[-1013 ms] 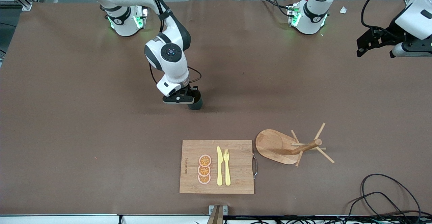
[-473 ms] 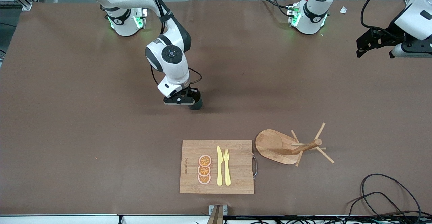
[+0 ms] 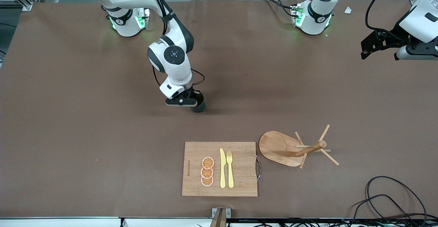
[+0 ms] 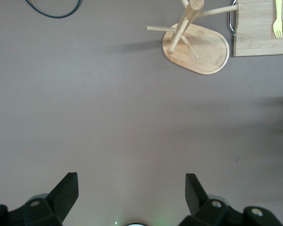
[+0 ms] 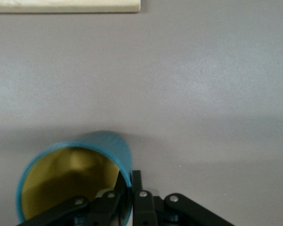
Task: Transfer cup from left to right arm and place
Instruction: 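Close the right gripper on the teal mug's rim, then carry the teal mug with the right gripper away from the cutting board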
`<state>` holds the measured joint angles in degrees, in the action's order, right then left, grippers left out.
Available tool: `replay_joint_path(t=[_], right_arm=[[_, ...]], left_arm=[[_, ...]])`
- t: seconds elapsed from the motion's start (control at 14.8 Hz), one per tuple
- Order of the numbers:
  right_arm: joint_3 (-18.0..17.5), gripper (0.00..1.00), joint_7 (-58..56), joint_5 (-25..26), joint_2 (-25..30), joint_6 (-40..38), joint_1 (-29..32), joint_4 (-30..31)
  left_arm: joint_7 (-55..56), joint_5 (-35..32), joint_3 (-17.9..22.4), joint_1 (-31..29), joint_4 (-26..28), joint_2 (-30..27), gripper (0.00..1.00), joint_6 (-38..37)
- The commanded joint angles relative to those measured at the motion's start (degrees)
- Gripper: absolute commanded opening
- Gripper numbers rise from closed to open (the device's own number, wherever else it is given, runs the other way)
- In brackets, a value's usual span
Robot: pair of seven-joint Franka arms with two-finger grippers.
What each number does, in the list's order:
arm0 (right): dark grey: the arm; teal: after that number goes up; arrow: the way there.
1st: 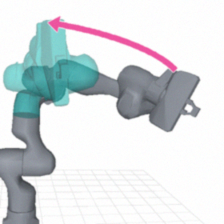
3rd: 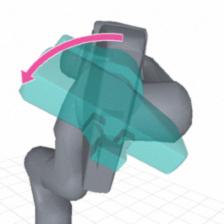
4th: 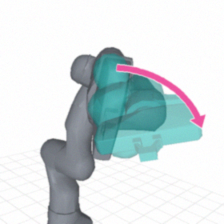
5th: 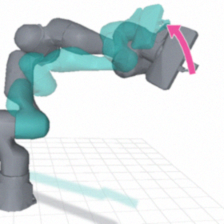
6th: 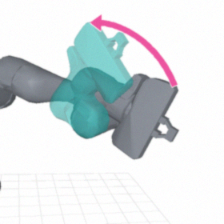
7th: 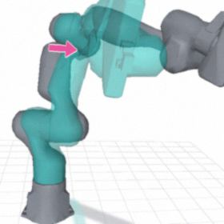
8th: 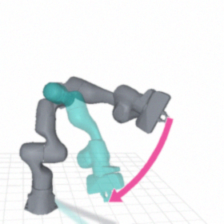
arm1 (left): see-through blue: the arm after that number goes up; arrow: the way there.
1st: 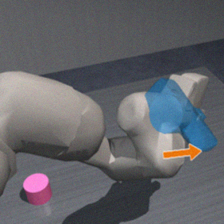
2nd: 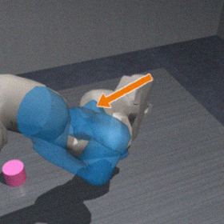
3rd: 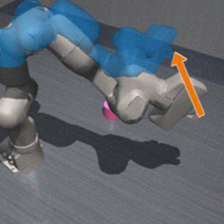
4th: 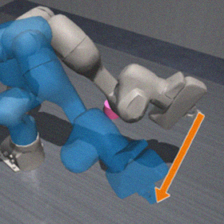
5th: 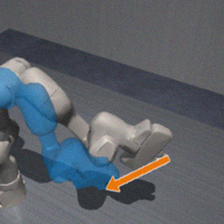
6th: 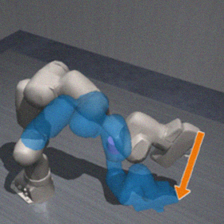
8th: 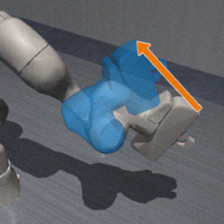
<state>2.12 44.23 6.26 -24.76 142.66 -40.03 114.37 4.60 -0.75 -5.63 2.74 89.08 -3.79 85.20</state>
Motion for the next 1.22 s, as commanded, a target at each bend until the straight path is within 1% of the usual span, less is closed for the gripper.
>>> replay_joint_path(t=[0.0, 0.2, 0.34, 0.54, 0.74, 0.95, 1.01, 1.08, 1.15], right_arm=[[0.2, 0.01, 2.0, 1.2, -0.6, 0.3, 0.0, -0.6], [0.2, 0.0, 1.9, 0.9, -0.4, 0.3, 0.8, -0.6], [0.2, 0.0, -1.1, 0.9, 0.8, -0.8, 2.8, -0.5], [0.2, 0.0, -13.9, 0.9, 3.7, -5.9, 6.2, -0.2], [0.2, 0.0, -22.5, 0.9, 5.3, -8.2, 8.9, 0.2], [0.2, 0.0, -31.3, 0.9, 5.9, -7.8, 10.4, 1.9], [0.2, 0.0, -34.0, 1.0, 6.2, -7.7, 10.4, 3.2], [0.3, 0.0, -37.9, 1.3, 7.5, -6.1, 10.8, 5.7], [0.3, 0.0, -44.3, 1.4, 8.9, -4.3, 12.0, 8.6]], left_arm=[[-0.9, 0.0, -0.1, -0.4, 0.1, -0.3, 1.0, 0.4], [-0.9, 0.0, -0.1, -0.4, 0.0, -0.3, 1.0, 0.5], [-0.9, 0.0, -0.1, -0.4, 0.0, -0.3, 1.0, 0.5], [-0.9, 0.0, -0.1, -0.4, 0.1, 0.0, 1.0, 0.8], [-0.9, 0.0, -0.1, -0.4, 0.0, 0.2, 1.0, 0.9], [-0.9, 0.0, -0.1, -0.3, 0.0, 0.2, 1.0, 0.9], [-0.9, 0.0, -0.1, -0.2, 0.0, 0.2, 1.0, 0.9], [-1.0, 0.0, -0.1, -0.3, 0.0, 0.1, 1.0, 0.8], [-1.0, 0.0, -0.1, -0.2, 0.0, 0.0, 1.0, 0.6]])
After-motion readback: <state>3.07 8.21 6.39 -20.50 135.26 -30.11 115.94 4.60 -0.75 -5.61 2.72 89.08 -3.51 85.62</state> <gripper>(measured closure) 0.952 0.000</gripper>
